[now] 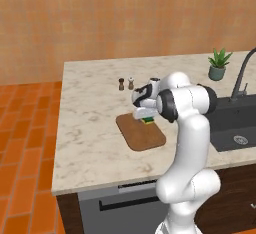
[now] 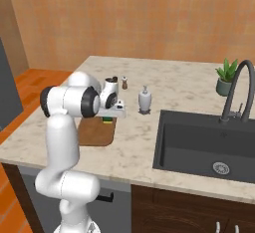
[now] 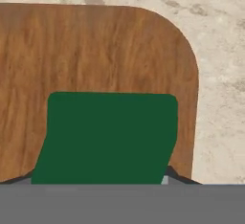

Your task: Pick up the sponge from the counter and clean the cutting board by briefly scrubbing or pressing down on the cutting board. Once finished, release the sponge.

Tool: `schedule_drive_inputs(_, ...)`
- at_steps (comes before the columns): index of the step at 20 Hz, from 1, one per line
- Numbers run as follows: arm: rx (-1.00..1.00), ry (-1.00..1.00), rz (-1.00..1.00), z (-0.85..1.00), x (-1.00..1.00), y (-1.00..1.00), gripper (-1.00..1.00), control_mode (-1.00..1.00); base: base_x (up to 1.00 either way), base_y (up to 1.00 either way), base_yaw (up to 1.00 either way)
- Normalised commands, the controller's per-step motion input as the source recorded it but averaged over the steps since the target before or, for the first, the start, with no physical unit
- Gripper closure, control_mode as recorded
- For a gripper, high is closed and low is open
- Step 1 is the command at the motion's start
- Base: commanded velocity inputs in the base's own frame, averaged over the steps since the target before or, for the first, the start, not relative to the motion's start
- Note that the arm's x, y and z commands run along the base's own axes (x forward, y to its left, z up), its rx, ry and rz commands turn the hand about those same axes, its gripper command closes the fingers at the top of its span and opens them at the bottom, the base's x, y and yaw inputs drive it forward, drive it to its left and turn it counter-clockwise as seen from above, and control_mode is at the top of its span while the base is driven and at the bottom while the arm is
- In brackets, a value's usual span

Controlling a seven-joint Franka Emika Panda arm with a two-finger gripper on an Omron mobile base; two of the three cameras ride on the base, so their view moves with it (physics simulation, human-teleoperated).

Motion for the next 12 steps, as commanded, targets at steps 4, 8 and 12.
schedule_drive_inputs(4, 0.02, -0.08, 0.03, -0.31, -0.41, -0.13, 1.0, -1.0, 0.0, 0.0, 0.0)
schedule_drive_inputs(8, 0.0, -0.19, 0.02, -0.47, -1.0, -0.41, 1.0, -1.0, 0.0, 0.0, 0.0)
schedule_drive_inputs(12, 0.01, -0.24, 0.08, -0.08, -1.0, -0.88, 1.0, -1.0, 0.0, 0.0, 0.0)
